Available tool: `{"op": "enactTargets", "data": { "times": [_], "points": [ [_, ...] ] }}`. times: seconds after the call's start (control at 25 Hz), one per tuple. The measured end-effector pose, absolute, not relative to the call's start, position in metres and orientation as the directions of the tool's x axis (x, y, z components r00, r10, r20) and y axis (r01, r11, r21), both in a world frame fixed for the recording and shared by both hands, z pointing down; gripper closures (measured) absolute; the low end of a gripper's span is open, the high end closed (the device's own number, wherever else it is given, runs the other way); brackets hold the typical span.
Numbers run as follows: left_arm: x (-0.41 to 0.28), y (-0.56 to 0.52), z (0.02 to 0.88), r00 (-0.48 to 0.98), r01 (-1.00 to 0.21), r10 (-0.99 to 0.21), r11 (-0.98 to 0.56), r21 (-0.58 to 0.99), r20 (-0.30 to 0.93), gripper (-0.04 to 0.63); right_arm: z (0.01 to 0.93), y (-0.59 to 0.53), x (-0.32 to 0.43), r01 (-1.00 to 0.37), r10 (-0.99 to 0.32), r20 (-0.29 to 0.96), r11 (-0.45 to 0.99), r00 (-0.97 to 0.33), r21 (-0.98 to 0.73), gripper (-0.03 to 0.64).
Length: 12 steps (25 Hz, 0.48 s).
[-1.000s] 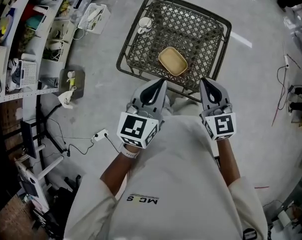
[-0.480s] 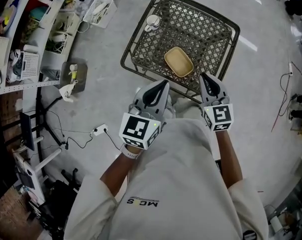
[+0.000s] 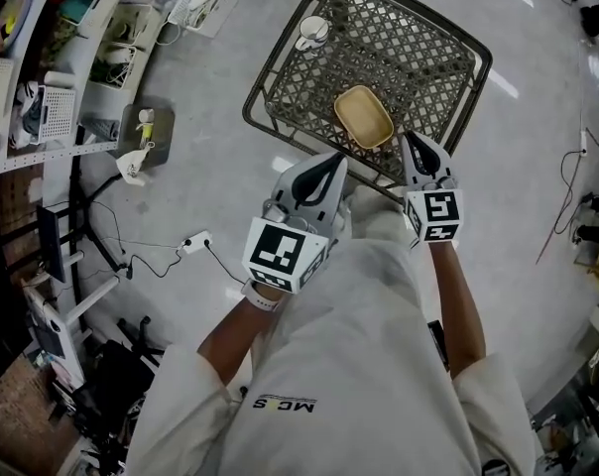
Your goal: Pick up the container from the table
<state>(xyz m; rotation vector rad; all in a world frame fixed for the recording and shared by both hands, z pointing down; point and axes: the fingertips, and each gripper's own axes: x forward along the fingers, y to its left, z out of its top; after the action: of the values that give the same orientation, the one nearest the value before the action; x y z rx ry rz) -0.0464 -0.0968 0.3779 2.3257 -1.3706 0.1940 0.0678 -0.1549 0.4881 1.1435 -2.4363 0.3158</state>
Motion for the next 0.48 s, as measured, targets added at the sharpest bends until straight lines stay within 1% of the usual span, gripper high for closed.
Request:
{"op": "enactTargets", "data": {
  "times": [0.48],
  "points": [
    [-0.05,-0.118,0.398,0.49,-0.867,-0.795,-0.403,0.292,0.356,0.575,0.546,-0.176,0.063,-0.777,-0.624,0.566,0.627,-0.539,-0.049,0.577]
  ]
}}
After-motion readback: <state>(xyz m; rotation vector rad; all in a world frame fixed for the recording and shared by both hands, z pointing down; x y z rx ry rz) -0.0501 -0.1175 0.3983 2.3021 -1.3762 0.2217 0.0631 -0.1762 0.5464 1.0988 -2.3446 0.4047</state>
